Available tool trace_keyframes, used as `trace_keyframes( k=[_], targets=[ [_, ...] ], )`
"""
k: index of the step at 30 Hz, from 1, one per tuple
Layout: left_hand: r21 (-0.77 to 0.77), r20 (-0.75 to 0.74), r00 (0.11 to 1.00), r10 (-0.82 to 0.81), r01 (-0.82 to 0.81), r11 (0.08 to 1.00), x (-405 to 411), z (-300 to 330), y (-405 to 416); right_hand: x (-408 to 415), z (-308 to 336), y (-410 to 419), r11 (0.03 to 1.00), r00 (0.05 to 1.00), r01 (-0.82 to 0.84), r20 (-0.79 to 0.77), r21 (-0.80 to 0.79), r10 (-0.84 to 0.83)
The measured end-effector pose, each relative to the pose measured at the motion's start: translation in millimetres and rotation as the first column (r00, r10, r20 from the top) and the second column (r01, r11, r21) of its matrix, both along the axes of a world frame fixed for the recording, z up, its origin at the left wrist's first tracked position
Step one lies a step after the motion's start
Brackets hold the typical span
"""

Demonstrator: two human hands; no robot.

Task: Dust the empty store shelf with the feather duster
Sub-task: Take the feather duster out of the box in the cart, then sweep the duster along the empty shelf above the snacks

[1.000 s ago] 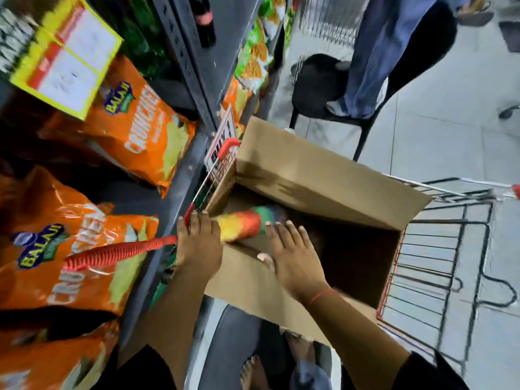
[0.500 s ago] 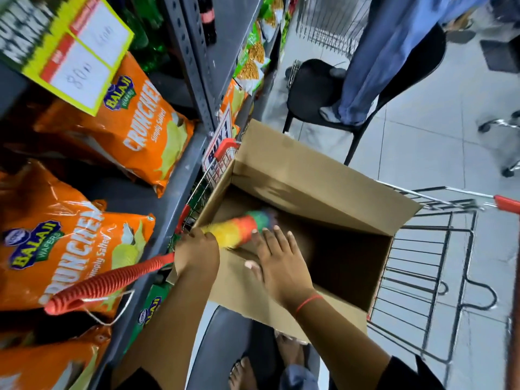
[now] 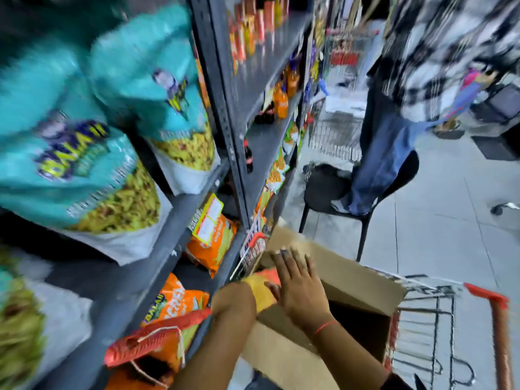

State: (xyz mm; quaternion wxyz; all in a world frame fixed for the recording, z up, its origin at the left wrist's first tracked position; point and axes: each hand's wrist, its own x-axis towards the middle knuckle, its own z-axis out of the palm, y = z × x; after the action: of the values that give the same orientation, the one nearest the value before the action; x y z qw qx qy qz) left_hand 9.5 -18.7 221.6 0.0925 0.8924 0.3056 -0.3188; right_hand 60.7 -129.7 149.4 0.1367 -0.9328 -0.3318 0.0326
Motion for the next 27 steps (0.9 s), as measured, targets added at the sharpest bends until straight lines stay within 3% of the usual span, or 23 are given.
trace_keyframes(
  k=[3, 7, 11, 15, 19, 22, 27],
  targets=[
    [0.105, -0.005, 1.000, -0.006, 0.006, 0.994, 5.9, 50.7, -10.7, 17.8, 58.7, 6.2, 0.996, 0.997, 0.064, 0.028, 0.062, -0.066],
    [0.198, 0.037, 0.994, -0.105, 0.095, 0.975, 10.4, 107.5, -17.3, 34.1, 117.7, 11.9, 0.986, 0.981, -0.021, 0.192, 0.167, -0.011],
    [0.267, 0.056, 0.997, -0.053, 0.036, 0.963, 18.8, 178.1, -25.2, 46.7, 179.0, 13.2, 0.964, 0.963, -0.023, 0.264, 0.264, -0.049],
    [0.296, 0.199, 0.967, -0.156, 0.093, 0.951, 16.3, 240.7, -31.0, 58.0, 233.7, 13.2, 0.928, 0.936, -0.034, 0.339, 0.371, -0.101],
    [0.344, 0.315, 0.940, -0.128, 0.012, 0.939, 11.2, 298.3, -30.9, 63.9, 294.1, 15.7, 0.843, 0.903, -0.075, 0.395, 0.533, -0.169],
    [0.334, 0.494, 0.862, -0.109, -0.072, 0.940, -2.0, 341.8, -26.9, 63.0, 338.0, 21.0, 0.744, 0.863, -0.138, 0.449, 0.653, -0.234],
    [0.316, 0.705, 0.706, -0.070, -0.224, 0.922, -44.9, 405.1, 2.5, 52.4, 386.1, 38.6, 0.661, 0.806, -0.269, 0.540, 0.700, -0.244]
  ],
)
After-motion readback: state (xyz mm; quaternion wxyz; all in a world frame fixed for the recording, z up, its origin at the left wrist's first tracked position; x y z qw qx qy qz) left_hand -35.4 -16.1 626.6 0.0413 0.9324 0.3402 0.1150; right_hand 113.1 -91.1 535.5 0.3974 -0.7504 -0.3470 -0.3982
